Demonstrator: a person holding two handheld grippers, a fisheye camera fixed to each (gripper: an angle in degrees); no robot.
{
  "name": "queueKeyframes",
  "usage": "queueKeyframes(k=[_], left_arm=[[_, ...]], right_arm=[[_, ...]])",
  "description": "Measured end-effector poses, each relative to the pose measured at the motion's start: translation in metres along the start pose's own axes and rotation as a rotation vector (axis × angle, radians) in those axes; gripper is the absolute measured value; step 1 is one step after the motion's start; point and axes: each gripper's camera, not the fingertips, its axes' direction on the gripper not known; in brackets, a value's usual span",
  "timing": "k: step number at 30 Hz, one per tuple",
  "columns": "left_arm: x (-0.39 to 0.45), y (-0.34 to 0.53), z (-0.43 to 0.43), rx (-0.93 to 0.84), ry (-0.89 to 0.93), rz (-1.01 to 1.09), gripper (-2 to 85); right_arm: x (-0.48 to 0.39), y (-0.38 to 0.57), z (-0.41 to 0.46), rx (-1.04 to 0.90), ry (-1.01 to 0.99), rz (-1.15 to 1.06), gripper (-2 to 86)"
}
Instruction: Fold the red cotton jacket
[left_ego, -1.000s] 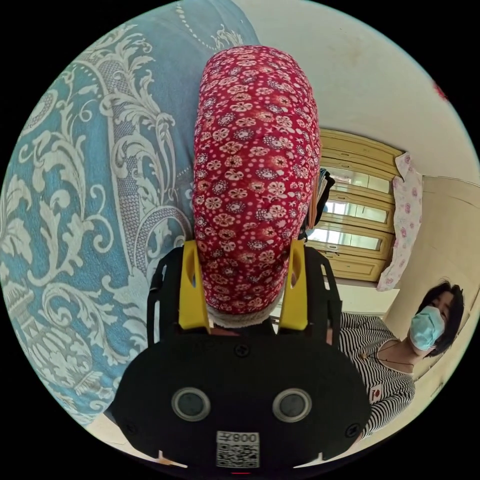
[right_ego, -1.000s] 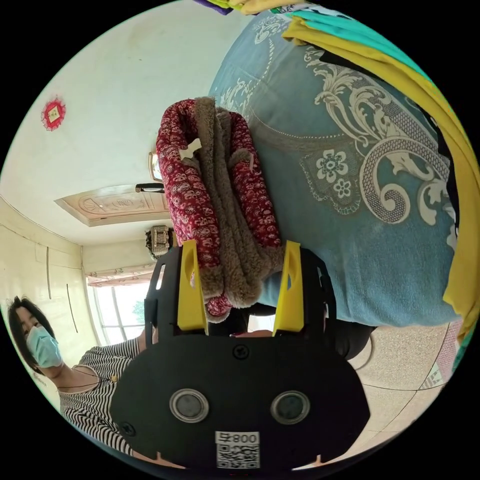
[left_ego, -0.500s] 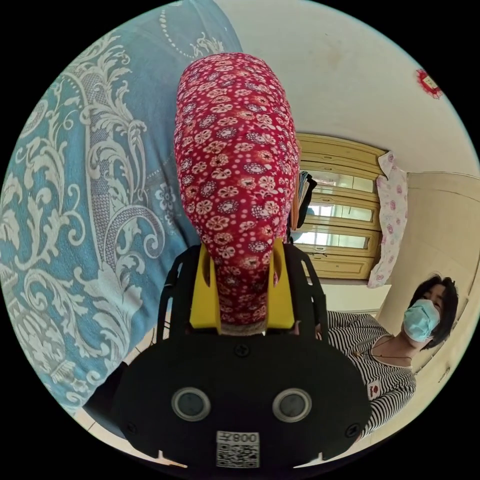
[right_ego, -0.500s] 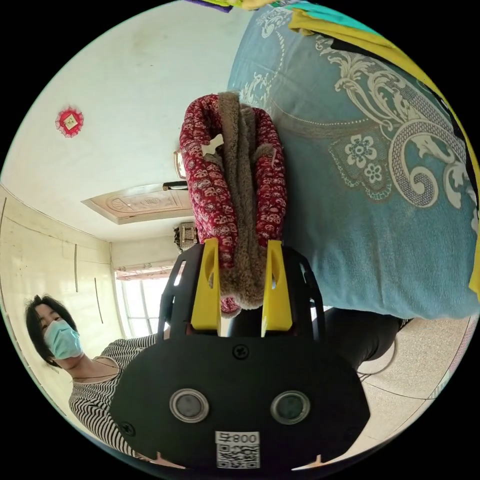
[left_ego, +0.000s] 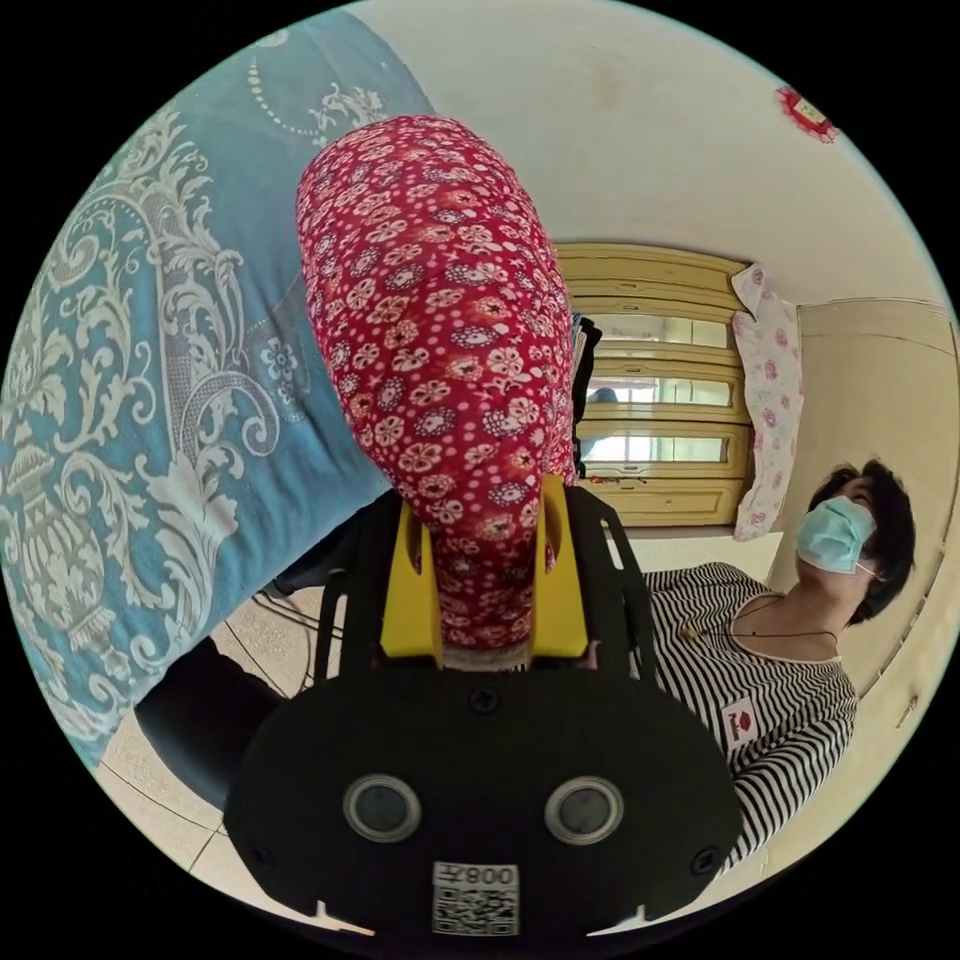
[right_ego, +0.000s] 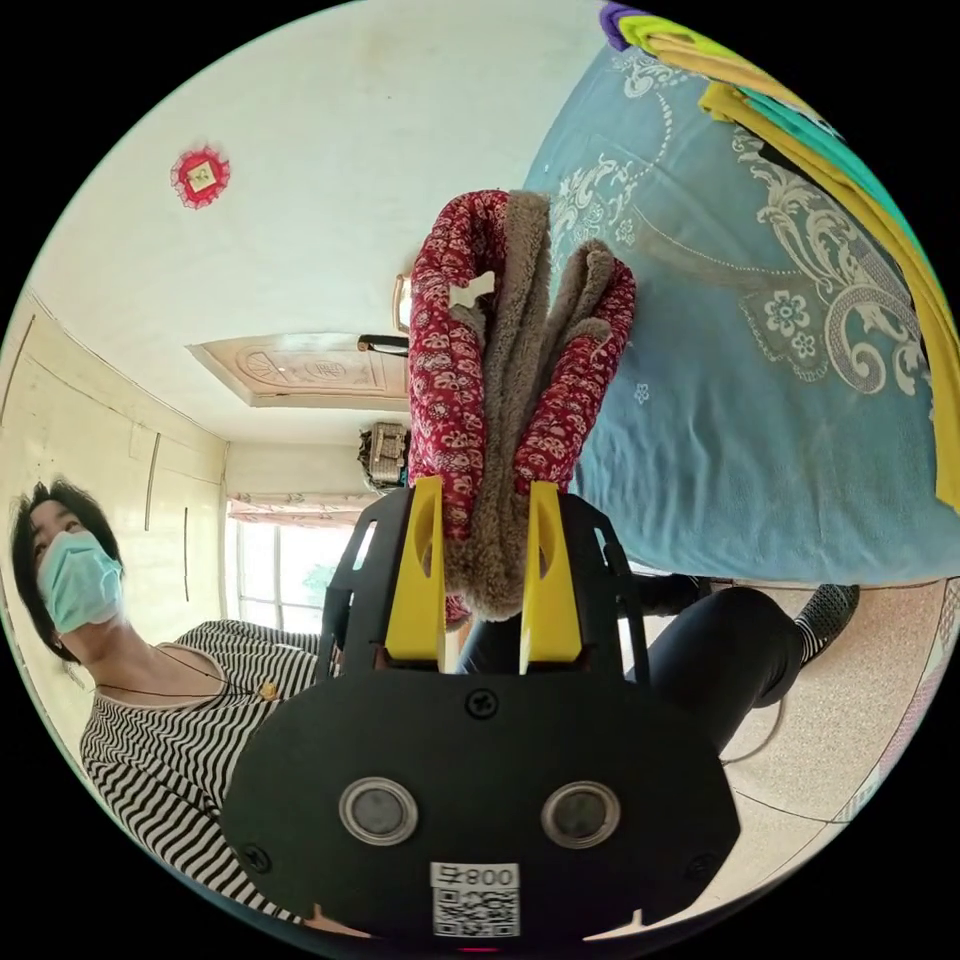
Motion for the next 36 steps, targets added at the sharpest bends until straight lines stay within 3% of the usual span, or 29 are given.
queueKeyframes(k=[12,24,36], left_arm=[[0.022,-0.095,0.077,-0.042,0.017,0.018,15.8],[0.047,-0.190,0.262,-0.190,0.002,0.148,15.9],[-0.031,-0.304,0.428,-0.272,0.044,0.284,16.1]], right_arm=[[-0.089,-0.042,-0.132,0.089,0.031,-0.028,12.4],[-0.142,-0.032,-0.370,0.227,0.048,-0.099,12.3],[-0.138,-0.071,-0.572,0.366,0.119,-0.176,12.4]])
